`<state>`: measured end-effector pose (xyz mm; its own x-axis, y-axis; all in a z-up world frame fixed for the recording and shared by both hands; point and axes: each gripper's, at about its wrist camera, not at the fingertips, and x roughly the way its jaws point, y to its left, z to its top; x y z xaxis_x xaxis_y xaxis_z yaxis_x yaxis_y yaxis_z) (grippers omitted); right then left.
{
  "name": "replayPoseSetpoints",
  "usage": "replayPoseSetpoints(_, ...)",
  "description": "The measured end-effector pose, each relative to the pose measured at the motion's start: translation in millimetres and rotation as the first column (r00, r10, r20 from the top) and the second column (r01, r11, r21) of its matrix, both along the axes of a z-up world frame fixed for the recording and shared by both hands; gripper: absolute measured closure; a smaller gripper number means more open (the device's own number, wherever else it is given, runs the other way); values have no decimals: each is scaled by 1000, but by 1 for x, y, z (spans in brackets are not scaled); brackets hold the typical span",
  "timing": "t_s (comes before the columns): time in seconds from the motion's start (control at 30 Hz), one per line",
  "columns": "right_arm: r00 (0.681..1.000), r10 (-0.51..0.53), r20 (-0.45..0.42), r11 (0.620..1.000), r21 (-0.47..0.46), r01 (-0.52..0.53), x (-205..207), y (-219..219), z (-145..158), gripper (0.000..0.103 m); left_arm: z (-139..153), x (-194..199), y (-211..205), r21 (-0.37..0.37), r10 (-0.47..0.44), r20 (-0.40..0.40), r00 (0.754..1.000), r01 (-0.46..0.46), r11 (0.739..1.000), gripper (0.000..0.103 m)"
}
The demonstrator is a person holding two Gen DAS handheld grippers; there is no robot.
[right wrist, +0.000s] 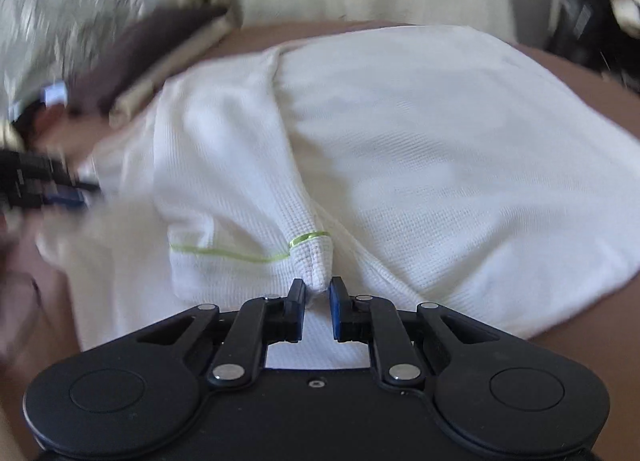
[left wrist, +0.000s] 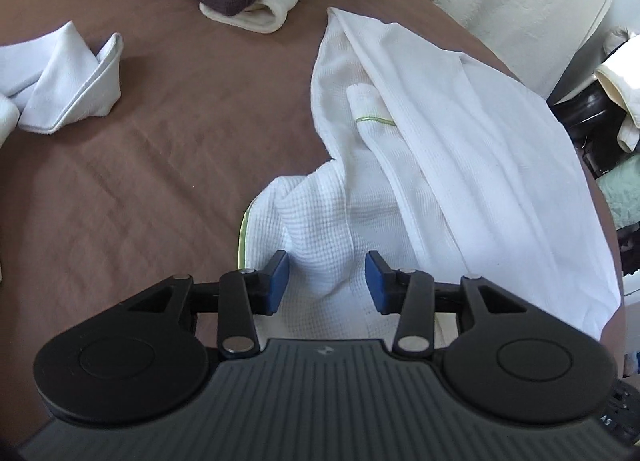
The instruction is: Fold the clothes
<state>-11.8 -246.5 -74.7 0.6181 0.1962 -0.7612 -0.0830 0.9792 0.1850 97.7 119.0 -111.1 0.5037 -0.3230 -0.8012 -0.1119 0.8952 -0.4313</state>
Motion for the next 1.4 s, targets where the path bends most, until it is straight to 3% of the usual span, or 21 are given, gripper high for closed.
replayPoseSetpoints(0.1, 999, -41, -17, 995, 91, 42, 2, -7, -2, 73, 2, 1, -4, -5, 0, -1, 1000, 0, 1000, 62)
replayPoseSetpoints(0.17, 996, -63, -61, 974, 213, 75, 6, -14, -11, 57, 7, 1, -10, -16, -9, 18, 1000, 9, 1000, 57)
replayPoseSetpoints(0.23, 993, -61, -102, 934, 346, 93, 5, -19, -22, 56, 16, -5, -18, -35, -20, 61, 998, 22, 999, 53)
replayPoseSetpoints(0.27, 994, -47, -101, 916, 393, 83, 7, -17, -29, 66, 21, -9, -22, -44, -26, 82, 996, 29, 999, 53)
replayPoseSetpoints(0.33, 997, -25, -78, 935, 351, 51, 15, -6, -29, 98, 25, -16, -36, -78, -58, 106, 993, 67, 995, 52)
replayPoseSetpoints(0.37, 999, -7, -50, 941, 339, 23, 16, -2, -22, 98, 25, -20, -45, -100, -81, 113, 990, 92, 991, 52)
replayPoseSetpoints(0.43, 999, 33, 19, 911, 410, -38, 17, 2, -5, 98, 25, -28, -62, -142, -126, 128, 984, 144, 979, 52)
replayPoseSetpoints(0.53, 996, 84, 9, 938, 336, -82, 14, 9, 6, 97, 25, -39, -89, -203, -191, 154, 969, 220, 954, 52)
replayPoseSetpoints(0.57, 996, 87, 4, 971, 225, -86, 12, 15, 6, 93, 25, -43, -97, -222, -212, 164, 963, 245, 944, 52)
replayPoseSetpoints(0.63, 995, 100, -30, 991, 97, -97, 7, 18, -3, 93, 18, -49, -117, -224, -243, 152, 958, 272, 936, 52)
replayPoseSetpoints(0.7, 997, 59, -44, 994, 96, -55, -1, 12, -12, 92, 7, -54, -131, -162, -244, 111, 963, 260, 952, 52)
replayPoseSetpoints(0.8, 1000, -5, -19, 976, 216, 9, -11, -6, -21, 85, 3, -61, -134, -88, -201, 105, 974, 210, 974, 52)
replayPoseSetpoints(0.87, 1000, -28, 7, 957, 289, 25, -13, -15, -24, 66, 7, -66, -130, -72, -155, 118, 981, 164, 984, 52)
replayPoseSetpoints(0.9, 999, -32, 22, 946, 324, 23, -14, -19, -25, 63, 10, -67, -129, -70, -145, 123, 982, 154, 986, 52)
replayPoseSetpoints(1.1, 997, -35, 72, 916, 401, 3, -23, -23, -28, 59, 22, -75, -145, -34, -209, 191, 959, 219, 975, 52)
replayPoseSetpoints(1.17, 995, -49, 81, 917, 400, 12, -23, -27, -30, 48, 15, -76, -154, -34, -224, 186, 957, 234, 972, 52)
replayPoseSetpoints(1.27, 993, -94, 72, 904, 425, 55, -17, -35, -39, 46, -4, -73, -165, -88, -252, 170, 953, 270, 959, 52)
replayPoseSetpoints(1.33, 993, -99, 59, 894, 444, 63, -5, -33, -45, 45, -13, -71, -173, -85, -271, 169, 948, 288, 954, 53)
replayPoseSetpoints(1.37, 993, -96, 62, 891, 450, 58, 2, -31, -47, 46, -16, -69, -177, -73, -280, 173, 944, 296, 952, 65)
replayPoseSetpoints(1.4, 994, -93, 64, 889, 456, 53, 9, -29, -49, 53, -18, -68, -181, -54, -289, 174, 941, 302, 952, 100)
